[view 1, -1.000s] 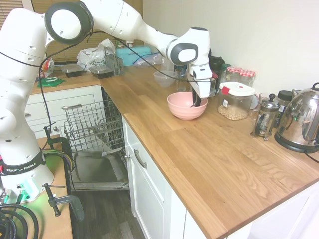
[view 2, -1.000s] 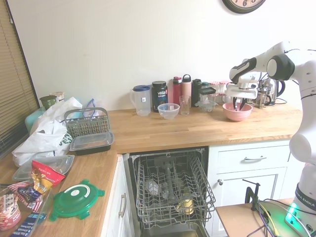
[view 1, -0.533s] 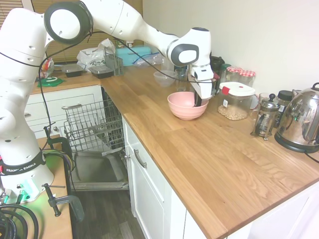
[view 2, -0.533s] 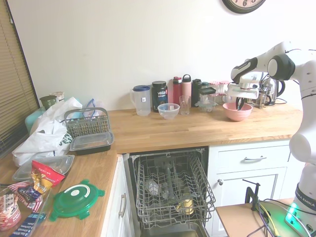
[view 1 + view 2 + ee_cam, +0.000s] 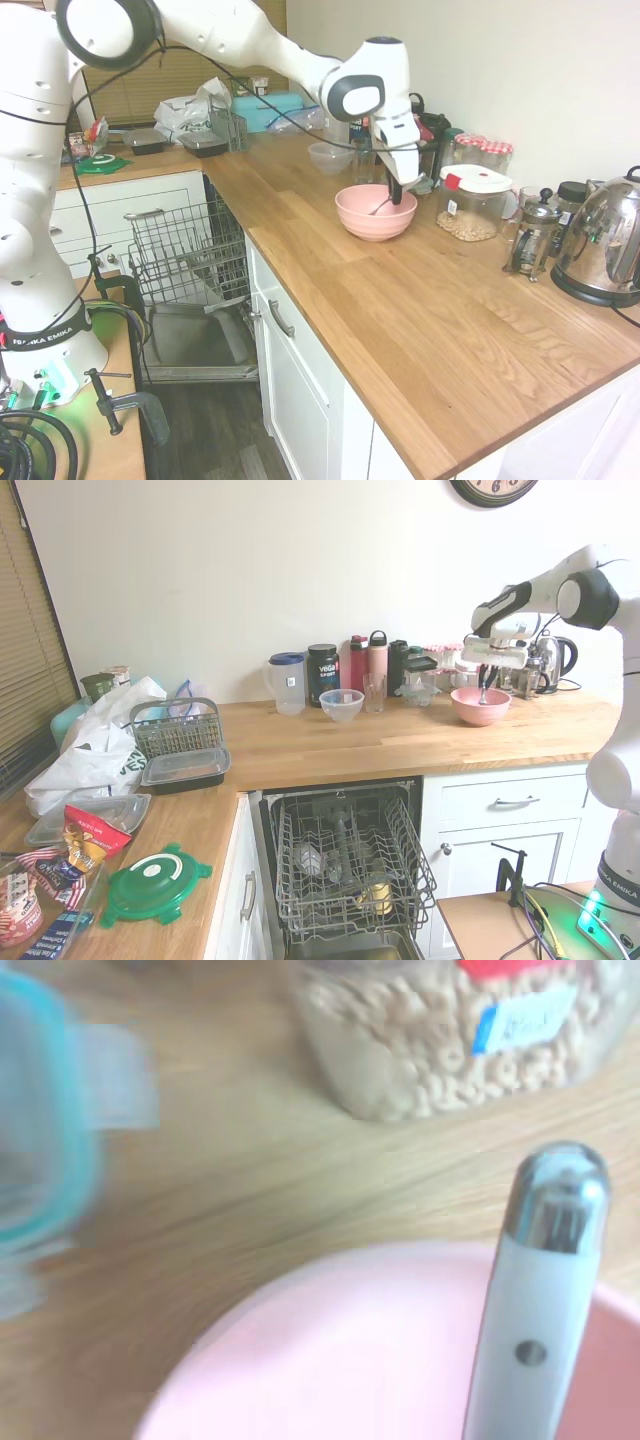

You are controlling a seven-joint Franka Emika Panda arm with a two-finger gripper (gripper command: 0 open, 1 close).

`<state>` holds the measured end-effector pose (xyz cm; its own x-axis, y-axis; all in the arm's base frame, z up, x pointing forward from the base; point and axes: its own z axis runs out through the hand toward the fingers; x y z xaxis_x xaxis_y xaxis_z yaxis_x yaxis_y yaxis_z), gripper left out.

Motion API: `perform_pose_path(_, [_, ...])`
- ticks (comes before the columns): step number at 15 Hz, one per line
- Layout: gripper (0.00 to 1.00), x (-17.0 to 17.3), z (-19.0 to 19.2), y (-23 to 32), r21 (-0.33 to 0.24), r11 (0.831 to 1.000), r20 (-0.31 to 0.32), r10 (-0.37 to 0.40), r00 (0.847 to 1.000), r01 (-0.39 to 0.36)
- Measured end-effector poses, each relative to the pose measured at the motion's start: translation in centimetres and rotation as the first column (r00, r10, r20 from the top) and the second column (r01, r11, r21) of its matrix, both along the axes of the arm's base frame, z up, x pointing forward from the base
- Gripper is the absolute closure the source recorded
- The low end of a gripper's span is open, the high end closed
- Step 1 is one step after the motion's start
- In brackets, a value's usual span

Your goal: Put the fork in the dishwasher

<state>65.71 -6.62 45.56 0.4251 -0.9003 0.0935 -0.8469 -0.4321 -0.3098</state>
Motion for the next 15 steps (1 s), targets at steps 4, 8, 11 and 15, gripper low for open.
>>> perform_pose_path(4, [1.00, -6.4, 6.4, 1.9, -0.011, 0.999, 0.114, 0.046, 0.992, -0.045])
perform_pose_path(8, [1.00, -13.6, 11.0, 6.3, -0.083, 0.990, 0.218, 0.132, 0.967, -0.116])
perform_pose_path(11, [1.00, -20.1, 10.9, 14.1, -0.195, 0.965, 0.245, 0.221, 0.944, -0.175])
perform_pose_path(15, [1.00, -30.2, 8.5, 23.9, -0.319, 0.920, 0.265, 0.318, 0.910, -0.228])
